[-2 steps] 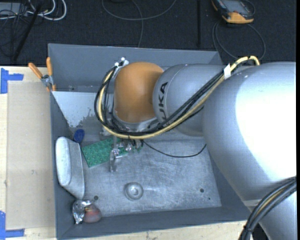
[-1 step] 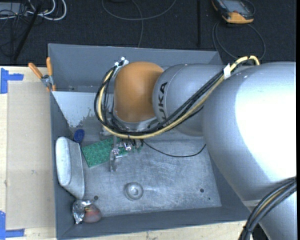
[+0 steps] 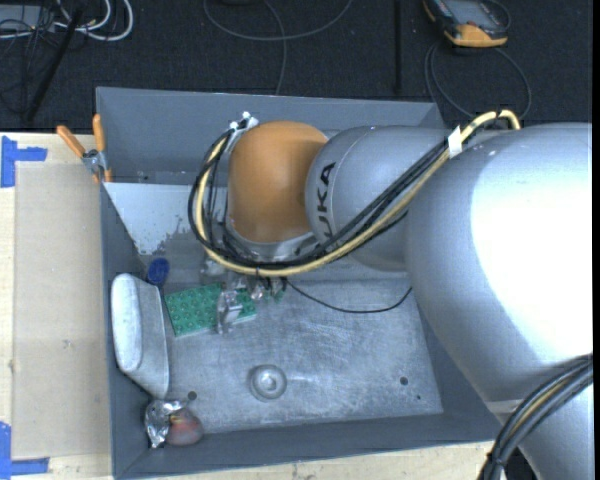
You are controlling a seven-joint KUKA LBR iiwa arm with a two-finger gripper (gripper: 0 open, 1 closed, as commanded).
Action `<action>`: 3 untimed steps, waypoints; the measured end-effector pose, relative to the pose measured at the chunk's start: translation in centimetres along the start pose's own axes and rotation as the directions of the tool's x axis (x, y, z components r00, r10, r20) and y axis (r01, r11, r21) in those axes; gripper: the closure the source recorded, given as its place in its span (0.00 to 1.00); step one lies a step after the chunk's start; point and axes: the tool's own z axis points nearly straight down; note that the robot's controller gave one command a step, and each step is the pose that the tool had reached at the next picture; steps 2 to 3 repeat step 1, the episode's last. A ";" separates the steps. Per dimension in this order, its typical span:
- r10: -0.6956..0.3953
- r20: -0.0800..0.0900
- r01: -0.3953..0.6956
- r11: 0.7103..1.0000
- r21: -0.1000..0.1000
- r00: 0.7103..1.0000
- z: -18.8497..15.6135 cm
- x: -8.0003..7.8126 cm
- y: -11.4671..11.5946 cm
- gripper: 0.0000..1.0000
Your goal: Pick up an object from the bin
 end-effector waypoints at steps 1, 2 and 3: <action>0.002 0.007 -0.002 1.000 0.001 1.000 -11.6 -0.3 0.0 1.00; 0.002 0.007 -0.002 1.000 0.001 1.000 -11.6 -0.3 0.0 1.00; 0.002 0.007 -0.002 1.000 0.001 1.000 -11.6 -0.3 0.0 1.00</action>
Offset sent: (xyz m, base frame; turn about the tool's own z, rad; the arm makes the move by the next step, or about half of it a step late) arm 0.0000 0.0003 0.1111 0.0000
